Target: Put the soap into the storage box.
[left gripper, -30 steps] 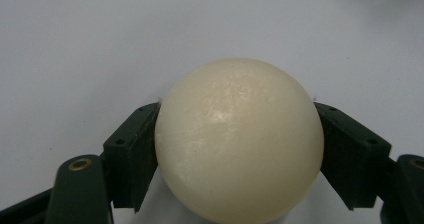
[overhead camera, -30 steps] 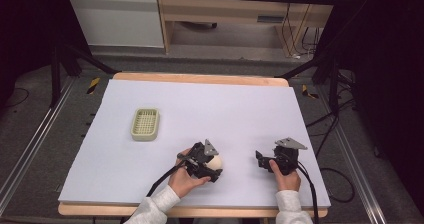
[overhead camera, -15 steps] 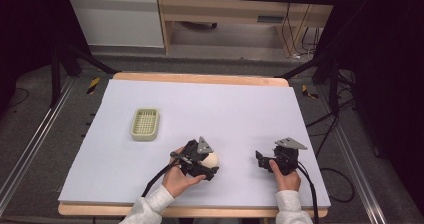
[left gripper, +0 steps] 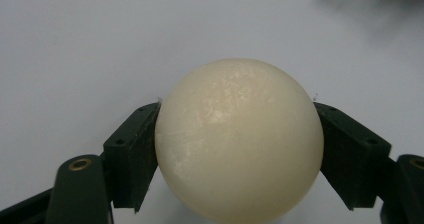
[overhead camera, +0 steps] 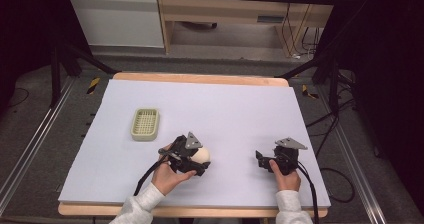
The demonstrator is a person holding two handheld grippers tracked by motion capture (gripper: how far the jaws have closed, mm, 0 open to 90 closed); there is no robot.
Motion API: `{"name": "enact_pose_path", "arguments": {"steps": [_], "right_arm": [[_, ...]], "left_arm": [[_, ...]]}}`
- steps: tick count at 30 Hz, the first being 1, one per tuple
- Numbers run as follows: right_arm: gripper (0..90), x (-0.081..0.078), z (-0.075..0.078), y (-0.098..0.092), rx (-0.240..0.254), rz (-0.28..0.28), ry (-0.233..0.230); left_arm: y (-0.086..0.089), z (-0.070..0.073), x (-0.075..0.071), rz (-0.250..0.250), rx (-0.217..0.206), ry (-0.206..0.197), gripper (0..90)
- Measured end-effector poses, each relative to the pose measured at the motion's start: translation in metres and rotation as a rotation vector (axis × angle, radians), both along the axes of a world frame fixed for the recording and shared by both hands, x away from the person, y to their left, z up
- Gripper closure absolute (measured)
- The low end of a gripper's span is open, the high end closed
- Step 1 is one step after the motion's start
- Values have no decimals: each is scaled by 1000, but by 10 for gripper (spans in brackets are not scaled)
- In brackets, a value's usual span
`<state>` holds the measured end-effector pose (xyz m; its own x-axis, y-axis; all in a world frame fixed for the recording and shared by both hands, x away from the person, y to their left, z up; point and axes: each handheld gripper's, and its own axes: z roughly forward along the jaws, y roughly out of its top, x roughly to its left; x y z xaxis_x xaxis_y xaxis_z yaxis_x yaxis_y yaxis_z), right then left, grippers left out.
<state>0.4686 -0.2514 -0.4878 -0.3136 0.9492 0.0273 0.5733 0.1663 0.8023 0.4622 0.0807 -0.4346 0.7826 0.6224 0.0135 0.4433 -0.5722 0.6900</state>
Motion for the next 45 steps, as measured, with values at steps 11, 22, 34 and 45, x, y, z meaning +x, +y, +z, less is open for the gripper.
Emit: {"name": "enact_pose_path", "arguments": {"steps": [11, 22, 34, 45], "right_arm": [[54, 0, 0, 0, 3, -1, 1], [54, 0, 0, 0, 2, -1, 1], [54, 0, 0, 0, 1, 1, 0], [54, 0, 0, 0, 2, 3, 2]], "left_arm": [[21, 7, 5, 37, -2, -6, 241], [38, 14, 9, 68, -9, -15, 241], [64, 21, 15, 114, -29, -25, 241], [87, 27, 25, 175, -60, -31, 242]]}}
